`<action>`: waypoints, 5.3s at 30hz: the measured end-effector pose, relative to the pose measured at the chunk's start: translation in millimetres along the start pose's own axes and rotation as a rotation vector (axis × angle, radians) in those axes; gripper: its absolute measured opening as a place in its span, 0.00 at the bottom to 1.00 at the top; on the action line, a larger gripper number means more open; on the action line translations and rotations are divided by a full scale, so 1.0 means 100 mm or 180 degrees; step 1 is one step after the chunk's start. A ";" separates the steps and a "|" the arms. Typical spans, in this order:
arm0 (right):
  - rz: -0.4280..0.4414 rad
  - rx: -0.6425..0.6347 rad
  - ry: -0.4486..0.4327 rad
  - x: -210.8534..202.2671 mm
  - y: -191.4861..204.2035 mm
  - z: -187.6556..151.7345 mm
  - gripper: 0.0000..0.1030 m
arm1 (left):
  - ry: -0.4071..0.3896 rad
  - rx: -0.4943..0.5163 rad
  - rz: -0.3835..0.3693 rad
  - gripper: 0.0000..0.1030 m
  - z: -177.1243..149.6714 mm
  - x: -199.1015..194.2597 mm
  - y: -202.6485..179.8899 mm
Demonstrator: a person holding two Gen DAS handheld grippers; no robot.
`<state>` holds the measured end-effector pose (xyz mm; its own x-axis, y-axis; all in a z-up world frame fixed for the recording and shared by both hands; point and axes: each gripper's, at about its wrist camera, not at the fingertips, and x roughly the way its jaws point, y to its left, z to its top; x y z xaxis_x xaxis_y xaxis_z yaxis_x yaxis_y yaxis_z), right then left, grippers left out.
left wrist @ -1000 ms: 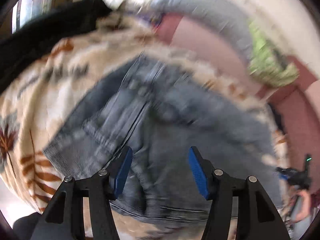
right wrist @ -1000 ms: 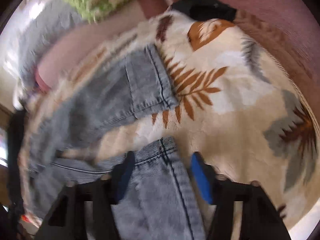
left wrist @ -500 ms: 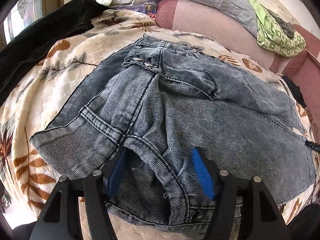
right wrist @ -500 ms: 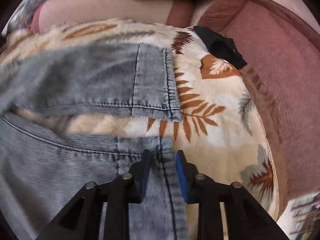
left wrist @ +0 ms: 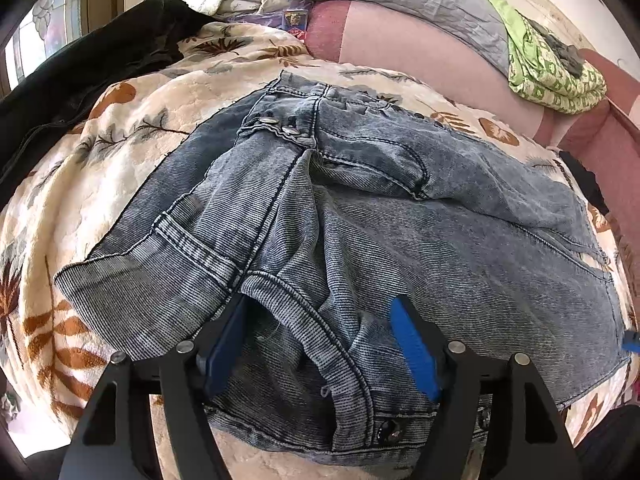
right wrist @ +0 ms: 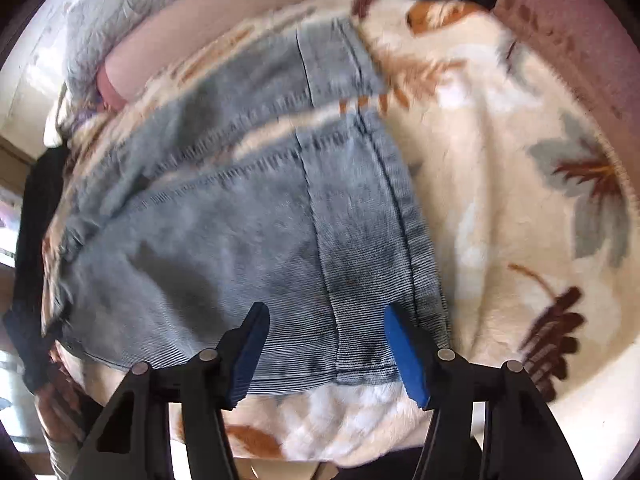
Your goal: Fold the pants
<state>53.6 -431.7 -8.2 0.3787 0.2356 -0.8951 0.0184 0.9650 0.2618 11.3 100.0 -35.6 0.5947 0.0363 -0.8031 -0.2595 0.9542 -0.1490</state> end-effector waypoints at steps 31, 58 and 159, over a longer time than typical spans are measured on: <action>-0.0406 0.0311 0.0345 0.94 -0.32 2.13 0.68 | 0.0355 -0.0267 -0.0126 0.71 1.98 0.94 0.47; -0.0378 0.0043 0.0059 1.35 -0.07 2.84 0.54 | 0.0503 -0.0270 -0.0108 0.66 2.42 1.53 0.40; -0.0295 -0.0306 -0.0045 -0.09 -0.04 1.19 0.13 | 0.0438 0.0844 0.0538 0.12 0.59 -0.67 0.62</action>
<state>160.6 -451.0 42.0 0.3924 0.1439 -0.9085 -0.0345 0.9893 0.1418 -0.1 173.7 42.9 0.4473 0.1774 -0.8766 -0.1281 0.9827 0.1335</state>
